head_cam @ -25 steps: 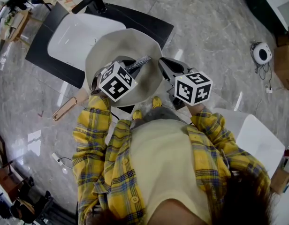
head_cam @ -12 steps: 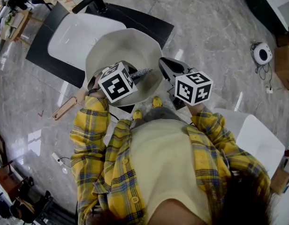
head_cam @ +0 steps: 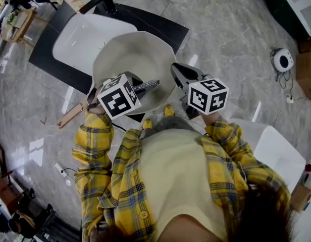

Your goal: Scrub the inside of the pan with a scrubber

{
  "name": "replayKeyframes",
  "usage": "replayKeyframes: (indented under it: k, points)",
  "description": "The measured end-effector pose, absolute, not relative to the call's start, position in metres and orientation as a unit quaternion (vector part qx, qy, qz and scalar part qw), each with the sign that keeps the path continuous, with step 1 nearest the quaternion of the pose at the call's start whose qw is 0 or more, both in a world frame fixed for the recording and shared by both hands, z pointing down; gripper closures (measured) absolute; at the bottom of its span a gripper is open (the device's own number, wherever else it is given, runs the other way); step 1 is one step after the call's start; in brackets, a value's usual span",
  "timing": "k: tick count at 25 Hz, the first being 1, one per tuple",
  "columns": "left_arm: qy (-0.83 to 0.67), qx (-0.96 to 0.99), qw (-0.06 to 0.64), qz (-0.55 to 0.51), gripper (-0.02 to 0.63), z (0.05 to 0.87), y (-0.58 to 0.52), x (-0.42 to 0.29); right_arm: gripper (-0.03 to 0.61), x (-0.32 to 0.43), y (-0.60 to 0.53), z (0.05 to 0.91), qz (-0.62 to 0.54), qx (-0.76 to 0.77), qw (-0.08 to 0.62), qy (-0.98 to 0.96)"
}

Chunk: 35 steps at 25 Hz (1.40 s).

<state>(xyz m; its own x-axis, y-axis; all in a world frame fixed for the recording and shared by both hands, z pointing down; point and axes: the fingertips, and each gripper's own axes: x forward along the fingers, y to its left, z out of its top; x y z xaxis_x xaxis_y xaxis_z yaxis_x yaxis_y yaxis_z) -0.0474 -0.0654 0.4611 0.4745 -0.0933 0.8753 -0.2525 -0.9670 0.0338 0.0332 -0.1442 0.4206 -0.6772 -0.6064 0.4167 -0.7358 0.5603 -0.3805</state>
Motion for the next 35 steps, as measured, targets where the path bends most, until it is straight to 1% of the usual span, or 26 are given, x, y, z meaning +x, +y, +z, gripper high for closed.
replayKeyframes:
  k: [5, 10, 13, 20, 24, 28, 30, 35]
  points:
    - [-0.154, 0.850, 0.028, 0.503, 0.520, 0.448, -0.090, -0.064, 0.561, 0.033, -0.145, 0.420, 0.268, 0.384, 0.120, -0.876]
    - [-0.251, 0.831, -0.067, 0.492, 0.519, 0.437, -0.133, -0.082, 0.561, 0.036, -0.145, 0.422, 0.270, 0.387, 0.122, -0.873]
    - [-0.283, 0.823, -0.092, 0.485, 0.519, 0.436, -0.150, -0.088, 0.561, 0.038, -0.147, 0.423, 0.269, 0.389, 0.124, -0.872]
    - [-0.282, 0.818, -0.108, 0.491, 0.518, 0.441, -0.166, -0.092, 0.561, 0.040, -0.148, 0.426, 0.274, 0.391, 0.127, -0.869]
    - [-0.318, 0.796, -0.122, 0.500, 0.518, 0.443, -0.183, -0.100, 0.561, 0.040, -0.149, 0.427, 0.274, 0.391, 0.127, -0.869]
    - [-0.326, 0.773, -0.135, 0.527, 0.519, 0.456, -0.191, -0.101, 0.561, 0.038, -0.148, 0.427, 0.275, 0.389, 0.128, -0.870]
    - [-0.318, 0.775, -0.127, 0.531, 0.520, 0.465, -0.189, -0.098, 0.562, 0.037, -0.148, 0.426, 0.274, 0.389, 0.128, -0.870]
    - [-0.287, 0.804, -0.069, 0.517, 0.520, 0.479, -0.177, -0.089, 0.561, 0.037, -0.148, 0.427, 0.275, 0.388, 0.129, -0.870]
